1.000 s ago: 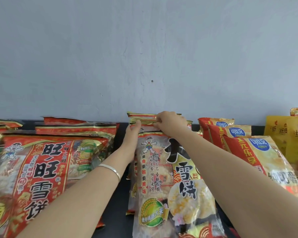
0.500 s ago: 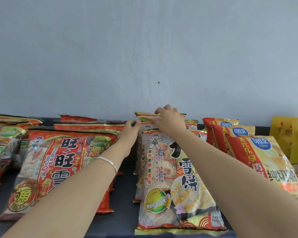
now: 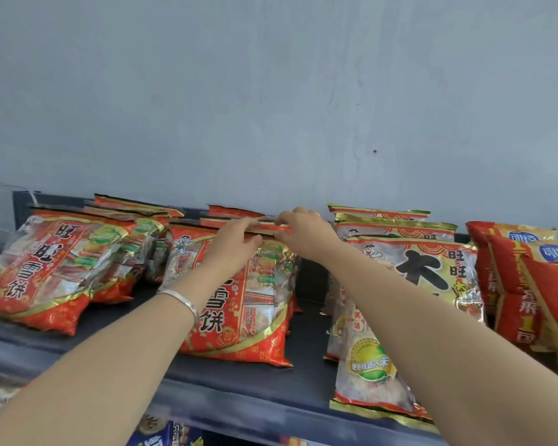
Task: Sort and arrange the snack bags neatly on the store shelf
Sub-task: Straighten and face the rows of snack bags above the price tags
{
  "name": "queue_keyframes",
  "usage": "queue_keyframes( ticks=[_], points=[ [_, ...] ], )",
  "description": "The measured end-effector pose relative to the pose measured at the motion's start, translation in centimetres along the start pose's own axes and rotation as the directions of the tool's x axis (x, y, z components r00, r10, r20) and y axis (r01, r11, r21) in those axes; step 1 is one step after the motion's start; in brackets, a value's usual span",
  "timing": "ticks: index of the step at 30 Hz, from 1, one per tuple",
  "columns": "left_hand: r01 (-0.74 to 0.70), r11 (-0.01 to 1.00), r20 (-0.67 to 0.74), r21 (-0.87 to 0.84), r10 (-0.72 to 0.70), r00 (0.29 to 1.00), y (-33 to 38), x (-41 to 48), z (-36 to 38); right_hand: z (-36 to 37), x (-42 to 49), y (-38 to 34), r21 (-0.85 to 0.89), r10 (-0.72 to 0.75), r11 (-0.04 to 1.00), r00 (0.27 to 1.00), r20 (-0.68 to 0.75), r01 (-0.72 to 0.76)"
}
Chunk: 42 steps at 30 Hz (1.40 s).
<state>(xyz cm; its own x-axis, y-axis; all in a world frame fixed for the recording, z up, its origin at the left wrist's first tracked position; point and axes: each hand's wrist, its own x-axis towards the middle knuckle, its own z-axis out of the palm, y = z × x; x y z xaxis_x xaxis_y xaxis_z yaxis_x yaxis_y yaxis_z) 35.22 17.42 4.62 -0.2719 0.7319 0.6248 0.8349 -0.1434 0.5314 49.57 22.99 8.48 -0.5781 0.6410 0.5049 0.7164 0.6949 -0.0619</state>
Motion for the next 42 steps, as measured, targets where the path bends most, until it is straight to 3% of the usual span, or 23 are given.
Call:
queue_keyframes(
  ticks=[9,17,22,26,31,36,39,42],
  points=[
    [-0.053,0.944,0.015,0.326,0.051,0.999,-7.3,3.5,-2.0,4.0,5.0,-3.7,-0.027,0.074,0.997,0.991,0.113,-0.071],
    [-0.159,0.921,0.075,0.357,0.141,0.987,-9.3,5.7,-1.8,4.3,6.9,-3.3,-0.083,0.326,0.945,0.933,0.148,-0.317],
    [-0.225,0.905,0.013,0.362,0.236,0.972,-9.3,5.9,-1.3,3.3,5.8,-2.1,0.058,0.413,0.898,0.882,0.225,-0.435],
    [-0.449,0.817,0.208,0.362,0.399,0.893,-7.2,5.0,-0.1,2.9,5.7,-2.4,0.246,0.454,0.848,0.883,0.118,-0.469],
    [-0.528,0.715,0.317,0.459,0.423,0.849,-6.9,3.5,0.9,3.2,5.2,-1.7,0.393,0.509,0.767,0.854,0.109,-0.507],
    [-0.623,0.595,0.463,0.508,0.421,0.780,-7.0,2.5,1.0,3.7,4.9,-1.2,0.290,0.499,0.822,0.865,0.049,-0.490],
    [-0.617,0.607,0.490,0.500,0.390,0.780,-7.1,2.3,0.8,3.4,4.4,-1.0,0.302,0.491,0.824,0.870,0.046,-0.480],
    [-0.581,0.656,0.465,0.483,0.370,0.804,-6.5,1.9,0.7,2.3,3.2,-0.6,0.397,0.546,0.735,0.827,0.134,-0.550]
  ],
)
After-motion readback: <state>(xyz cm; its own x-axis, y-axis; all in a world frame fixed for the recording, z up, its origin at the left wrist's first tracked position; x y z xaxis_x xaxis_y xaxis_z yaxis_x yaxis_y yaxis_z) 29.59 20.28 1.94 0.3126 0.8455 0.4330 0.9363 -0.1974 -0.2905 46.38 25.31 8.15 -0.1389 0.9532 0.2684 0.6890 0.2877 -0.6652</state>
